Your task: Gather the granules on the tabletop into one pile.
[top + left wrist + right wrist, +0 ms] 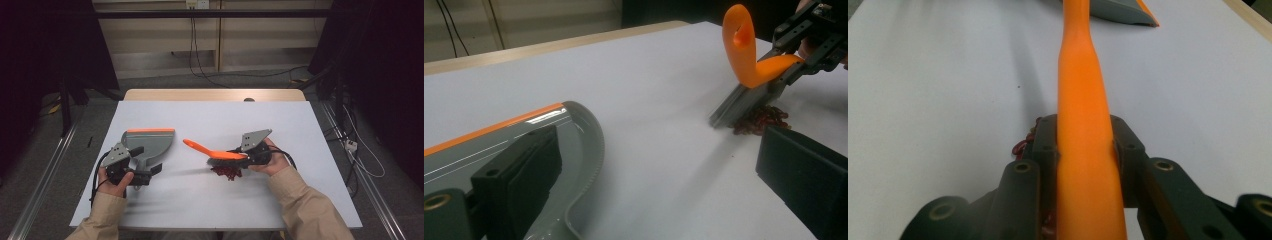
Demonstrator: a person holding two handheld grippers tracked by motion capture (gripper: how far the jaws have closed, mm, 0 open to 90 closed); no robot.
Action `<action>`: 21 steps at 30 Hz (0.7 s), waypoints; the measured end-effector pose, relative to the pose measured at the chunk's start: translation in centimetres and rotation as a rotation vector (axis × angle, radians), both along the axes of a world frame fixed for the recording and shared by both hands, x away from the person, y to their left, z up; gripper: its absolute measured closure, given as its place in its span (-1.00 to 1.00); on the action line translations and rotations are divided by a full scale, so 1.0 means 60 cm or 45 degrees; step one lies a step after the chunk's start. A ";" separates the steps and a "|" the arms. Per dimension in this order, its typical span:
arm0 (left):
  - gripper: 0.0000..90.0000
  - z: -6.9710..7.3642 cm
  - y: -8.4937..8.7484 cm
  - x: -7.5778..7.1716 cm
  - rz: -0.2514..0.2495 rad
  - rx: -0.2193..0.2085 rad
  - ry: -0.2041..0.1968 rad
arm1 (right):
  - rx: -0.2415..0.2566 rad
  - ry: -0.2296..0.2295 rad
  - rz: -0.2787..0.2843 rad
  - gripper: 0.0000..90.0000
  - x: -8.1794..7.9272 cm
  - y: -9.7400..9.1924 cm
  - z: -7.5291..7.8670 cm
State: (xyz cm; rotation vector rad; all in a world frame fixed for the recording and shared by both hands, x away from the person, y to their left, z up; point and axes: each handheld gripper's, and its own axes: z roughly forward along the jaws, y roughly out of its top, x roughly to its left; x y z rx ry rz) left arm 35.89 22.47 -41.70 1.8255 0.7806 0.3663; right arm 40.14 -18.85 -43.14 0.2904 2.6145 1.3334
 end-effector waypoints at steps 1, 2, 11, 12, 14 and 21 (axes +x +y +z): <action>-0.90 0.000 0.000 0.000 0.001 0.000 0.001 | 0.008 0.003 -0.012 0.58 0.000 0.000 0.000; -0.91 0.000 0.000 0.000 0.004 -0.004 0.003 | 0.012 0.003 -0.011 0.58 0.001 0.000 0.001; -0.91 -0.001 0.000 0.002 0.002 -0.006 0.004 | 0.123 0.041 -0.258 0.58 0.003 -0.001 0.025; -0.91 -0.001 0.000 0.002 0.001 -0.005 0.004 | 0.132 0.074 -0.325 0.58 0.001 0.002 0.027; -0.91 -0.001 0.000 0.002 0.003 -0.003 0.006 | 0.151 0.094 -0.431 0.58 -0.006 0.011 0.032; -0.91 0.000 0.000 0.000 0.000 -0.002 0.000 | 0.270 0.193 -0.720 0.58 -0.026 0.043 0.040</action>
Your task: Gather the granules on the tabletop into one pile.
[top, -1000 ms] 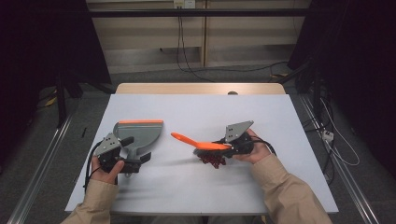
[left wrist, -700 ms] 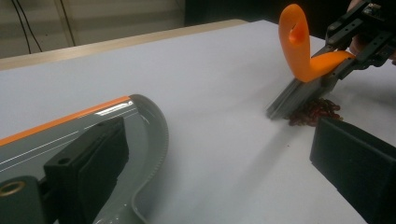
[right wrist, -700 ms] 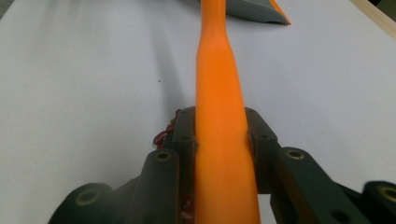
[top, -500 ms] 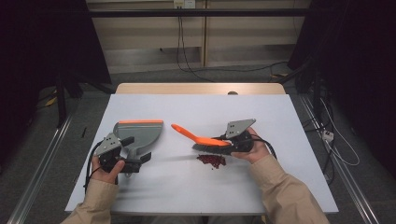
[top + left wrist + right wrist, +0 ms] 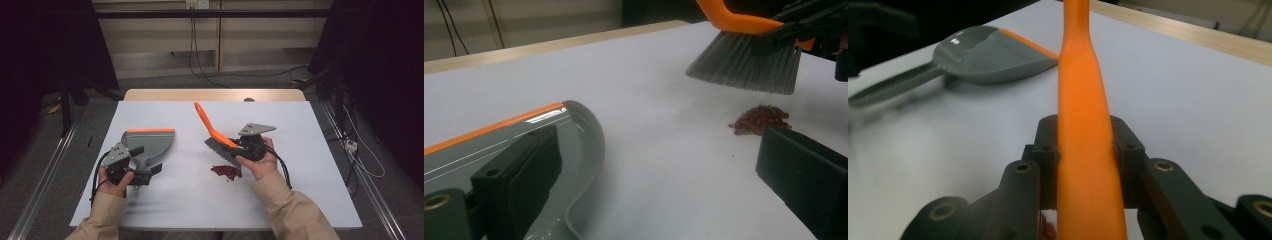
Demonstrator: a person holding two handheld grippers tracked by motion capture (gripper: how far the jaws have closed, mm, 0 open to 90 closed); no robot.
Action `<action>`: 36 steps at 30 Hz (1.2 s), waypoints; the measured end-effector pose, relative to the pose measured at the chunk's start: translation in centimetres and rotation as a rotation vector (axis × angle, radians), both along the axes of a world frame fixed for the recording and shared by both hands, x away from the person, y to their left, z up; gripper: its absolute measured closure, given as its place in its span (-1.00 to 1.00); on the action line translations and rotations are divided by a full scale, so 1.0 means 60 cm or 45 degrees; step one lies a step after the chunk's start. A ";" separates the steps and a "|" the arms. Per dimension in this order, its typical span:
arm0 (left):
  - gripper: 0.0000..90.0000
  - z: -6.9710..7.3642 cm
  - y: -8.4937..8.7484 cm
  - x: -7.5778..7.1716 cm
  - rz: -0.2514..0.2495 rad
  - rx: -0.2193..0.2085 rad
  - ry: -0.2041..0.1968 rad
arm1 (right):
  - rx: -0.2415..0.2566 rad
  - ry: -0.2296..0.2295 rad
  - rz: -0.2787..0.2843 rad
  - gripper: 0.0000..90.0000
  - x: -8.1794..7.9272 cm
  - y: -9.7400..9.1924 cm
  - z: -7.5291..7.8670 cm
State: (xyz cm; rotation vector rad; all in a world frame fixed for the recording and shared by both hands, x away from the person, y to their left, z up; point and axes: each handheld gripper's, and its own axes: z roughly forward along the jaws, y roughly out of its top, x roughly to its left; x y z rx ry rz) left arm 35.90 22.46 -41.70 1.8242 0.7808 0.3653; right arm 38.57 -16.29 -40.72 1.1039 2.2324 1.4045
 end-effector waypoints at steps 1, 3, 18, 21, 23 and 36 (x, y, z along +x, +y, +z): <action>-0.91 0.000 0.000 0.000 -0.002 0.002 -0.001 | -0.001 0.011 -0.029 0.58 -0.002 0.005 0.001; -0.90 0.000 0.000 -0.001 0.000 -0.001 0.000 | 0.017 0.042 -0.097 0.58 -0.006 0.013 -0.001; -0.91 0.000 0.001 -0.001 0.000 -0.003 -0.003 | 0.081 0.130 -0.288 0.58 -0.016 0.060 -0.012; -0.91 0.000 0.000 -0.001 0.000 0.002 -0.002 | 0.105 0.140 -0.316 0.58 -0.019 0.067 -0.012; -0.90 0.000 0.000 -0.001 -0.002 0.006 -0.004 | 0.114 0.146 -0.334 0.58 -0.021 0.075 -0.012; -0.90 0.003 0.003 -0.002 0.002 -0.002 -0.009 | 0.136 0.239 -0.381 0.58 -0.027 0.137 -0.047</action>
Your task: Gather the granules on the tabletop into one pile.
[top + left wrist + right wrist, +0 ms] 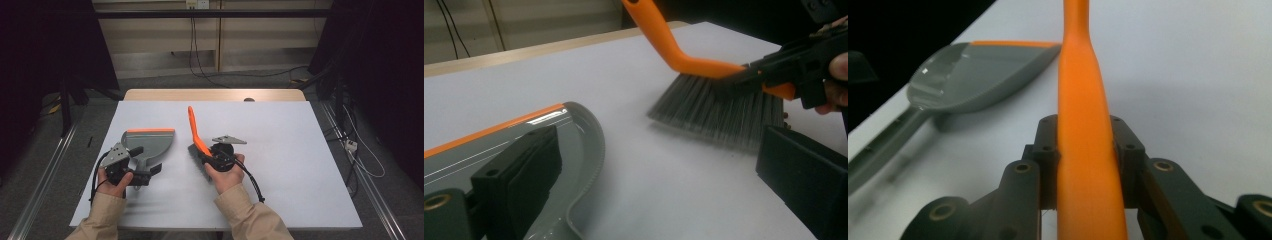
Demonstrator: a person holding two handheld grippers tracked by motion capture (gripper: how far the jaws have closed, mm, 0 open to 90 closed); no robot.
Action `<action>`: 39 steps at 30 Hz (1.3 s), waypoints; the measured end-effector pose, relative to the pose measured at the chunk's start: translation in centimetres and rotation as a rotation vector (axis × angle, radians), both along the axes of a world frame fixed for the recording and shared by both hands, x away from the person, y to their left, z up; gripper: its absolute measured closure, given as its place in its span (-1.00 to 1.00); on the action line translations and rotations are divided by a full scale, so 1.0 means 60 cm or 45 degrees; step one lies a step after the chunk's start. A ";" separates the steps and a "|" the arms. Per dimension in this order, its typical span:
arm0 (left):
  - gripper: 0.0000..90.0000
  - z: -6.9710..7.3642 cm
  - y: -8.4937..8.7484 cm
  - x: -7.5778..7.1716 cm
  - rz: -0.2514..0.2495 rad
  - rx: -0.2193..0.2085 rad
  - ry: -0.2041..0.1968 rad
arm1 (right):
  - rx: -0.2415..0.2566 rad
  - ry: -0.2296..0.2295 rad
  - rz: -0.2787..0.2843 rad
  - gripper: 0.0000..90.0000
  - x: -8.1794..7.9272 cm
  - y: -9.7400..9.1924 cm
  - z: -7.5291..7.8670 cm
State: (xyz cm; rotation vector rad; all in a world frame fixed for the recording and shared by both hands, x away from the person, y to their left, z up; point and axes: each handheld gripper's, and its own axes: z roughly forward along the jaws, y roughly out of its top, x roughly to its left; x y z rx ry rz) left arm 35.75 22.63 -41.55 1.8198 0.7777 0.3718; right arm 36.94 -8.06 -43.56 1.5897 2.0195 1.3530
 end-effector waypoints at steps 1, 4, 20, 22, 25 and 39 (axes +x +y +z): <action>-0.90 0.000 0.000 0.000 0.001 -0.001 0.002 | -0.015 0.004 -0.008 0.58 -0.001 -0.003 -0.003; -0.90 0.000 0.000 0.000 0.002 0.004 0.003 | -0.004 0.032 -0.041 0.58 -0.001 -0.026 -0.007; -0.91 0.001 -0.002 -0.001 0.008 0.002 -0.002 | -0.035 0.061 -0.103 0.58 -0.016 -0.067 -0.004; -0.90 0.001 -0.002 -0.001 0.009 0.001 -0.001 | -0.034 0.062 -0.103 0.58 -0.016 -0.070 -0.003; -0.91 0.001 -0.002 -0.001 0.009 0.002 -0.001 | -0.038 0.063 -0.105 0.58 -0.016 -0.072 -0.002; -0.90 0.000 -0.003 0.000 0.007 0.007 0.003 | -0.055 0.057 -0.086 0.58 -0.012 -0.079 0.001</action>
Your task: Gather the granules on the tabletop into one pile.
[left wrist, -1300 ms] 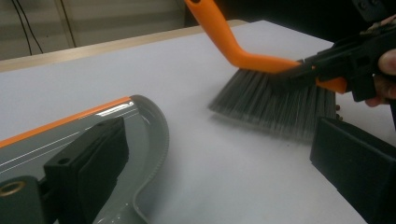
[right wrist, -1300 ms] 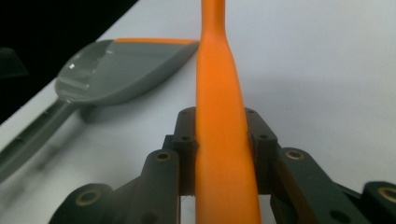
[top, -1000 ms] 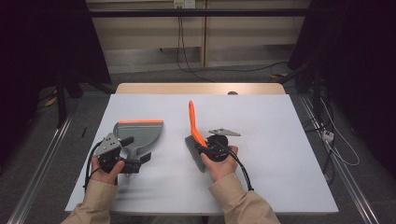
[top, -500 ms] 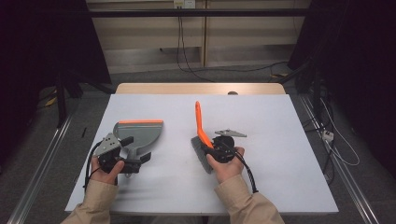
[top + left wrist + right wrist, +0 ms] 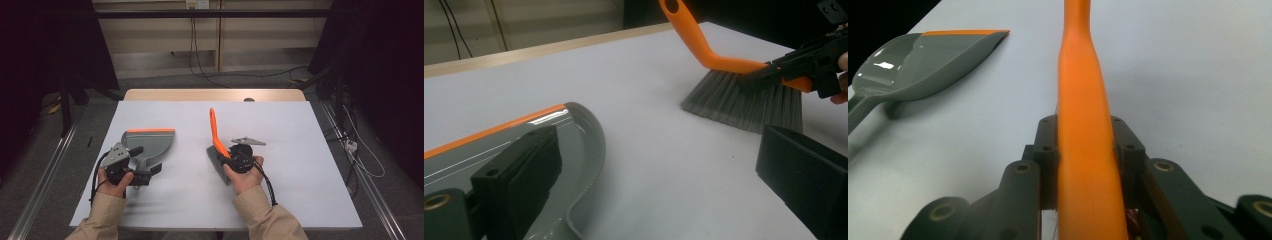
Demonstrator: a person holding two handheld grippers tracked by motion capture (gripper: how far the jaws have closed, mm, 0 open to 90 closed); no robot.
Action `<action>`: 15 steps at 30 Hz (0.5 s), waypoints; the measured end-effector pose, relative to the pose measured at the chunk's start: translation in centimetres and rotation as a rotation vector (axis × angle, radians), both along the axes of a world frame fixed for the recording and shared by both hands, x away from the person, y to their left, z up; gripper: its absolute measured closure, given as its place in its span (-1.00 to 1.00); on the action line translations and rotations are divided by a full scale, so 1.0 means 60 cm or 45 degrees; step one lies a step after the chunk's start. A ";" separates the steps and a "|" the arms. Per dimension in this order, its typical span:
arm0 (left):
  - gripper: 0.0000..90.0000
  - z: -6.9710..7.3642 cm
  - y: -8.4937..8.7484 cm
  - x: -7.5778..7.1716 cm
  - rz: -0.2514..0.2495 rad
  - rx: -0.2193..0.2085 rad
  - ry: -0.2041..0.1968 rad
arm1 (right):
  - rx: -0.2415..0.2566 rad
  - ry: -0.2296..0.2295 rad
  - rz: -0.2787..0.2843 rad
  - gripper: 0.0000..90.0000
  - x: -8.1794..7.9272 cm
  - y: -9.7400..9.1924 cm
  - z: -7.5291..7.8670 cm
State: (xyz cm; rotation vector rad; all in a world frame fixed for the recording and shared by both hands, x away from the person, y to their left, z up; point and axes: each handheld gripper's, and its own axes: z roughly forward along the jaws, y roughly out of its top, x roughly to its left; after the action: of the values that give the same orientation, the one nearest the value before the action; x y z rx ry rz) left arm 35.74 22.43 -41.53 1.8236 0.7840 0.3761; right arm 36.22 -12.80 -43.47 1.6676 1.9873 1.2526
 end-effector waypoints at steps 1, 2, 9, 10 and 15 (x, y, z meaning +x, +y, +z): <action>-0.90 0.000 0.000 0.000 -0.001 0.000 0.000 | 0.006 -0.002 0.002 0.58 0.000 0.001 0.000; -0.90 0.000 0.000 0.000 -0.001 -0.001 -0.001 | 0.008 -0.004 0.002 0.58 0.001 0.001 0.001; -0.90 0.001 0.002 0.001 0.000 -0.004 0.004 | 0.081 -0.034 0.022 0.58 0.006 0.001 0.015; -0.91 0.001 0.003 0.000 0.004 -0.005 0.002 | 0.086 -0.046 0.024 0.58 0.007 -0.001 0.020; -0.91 0.004 0.004 -0.001 0.008 0.009 0.000 | 0.097 -0.113 0.058 0.58 0.020 -0.017 0.041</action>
State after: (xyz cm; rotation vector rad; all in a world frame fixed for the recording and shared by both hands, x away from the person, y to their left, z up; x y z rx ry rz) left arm 35.68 22.67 -41.29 1.8280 0.7891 0.3836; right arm 37.41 -13.83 -40.99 1.5791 1.9590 1.4098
